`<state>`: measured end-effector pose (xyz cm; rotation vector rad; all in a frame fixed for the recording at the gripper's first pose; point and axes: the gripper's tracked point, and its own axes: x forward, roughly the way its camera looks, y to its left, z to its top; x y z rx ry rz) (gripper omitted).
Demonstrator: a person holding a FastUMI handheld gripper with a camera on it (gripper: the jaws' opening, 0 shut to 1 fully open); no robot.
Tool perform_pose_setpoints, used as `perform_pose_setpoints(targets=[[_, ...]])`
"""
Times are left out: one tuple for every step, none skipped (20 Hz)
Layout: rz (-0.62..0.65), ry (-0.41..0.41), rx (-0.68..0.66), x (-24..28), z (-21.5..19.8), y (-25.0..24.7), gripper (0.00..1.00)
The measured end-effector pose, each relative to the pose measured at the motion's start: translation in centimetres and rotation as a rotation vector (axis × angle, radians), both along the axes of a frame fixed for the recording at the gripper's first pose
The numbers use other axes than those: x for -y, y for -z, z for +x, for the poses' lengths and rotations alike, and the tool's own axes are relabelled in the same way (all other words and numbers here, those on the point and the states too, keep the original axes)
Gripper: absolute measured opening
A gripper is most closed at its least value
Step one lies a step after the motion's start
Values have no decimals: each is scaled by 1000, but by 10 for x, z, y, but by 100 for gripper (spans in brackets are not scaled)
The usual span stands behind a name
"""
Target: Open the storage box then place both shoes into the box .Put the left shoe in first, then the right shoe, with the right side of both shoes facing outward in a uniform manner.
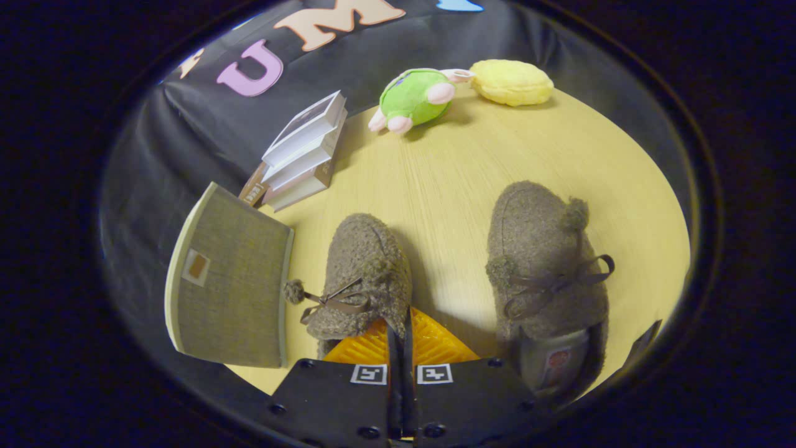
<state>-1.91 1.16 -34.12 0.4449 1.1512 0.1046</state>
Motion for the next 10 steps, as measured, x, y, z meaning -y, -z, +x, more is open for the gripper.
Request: perform_pose_setpoints(targets=[[31, 23, -1, -3, 2, -9, 4], [64, 47, -3, -7, 5, -20, 4], [95, 71, -9, -9, 5, -31, 4], [118, 88, -9, -12, 8, -42, 4], [134, 99, -3, -15, 10, -54, 4], [143, 104, 5, -18, 14, -65, 4], [151, 110, 12, -22, 16, -77, 4], [162, 114, 13, -27, 18, -87, 4], [175, 117, 22, -34, 21, -99, 4], [187, 117, 32, -41, 24, -110, 4]])
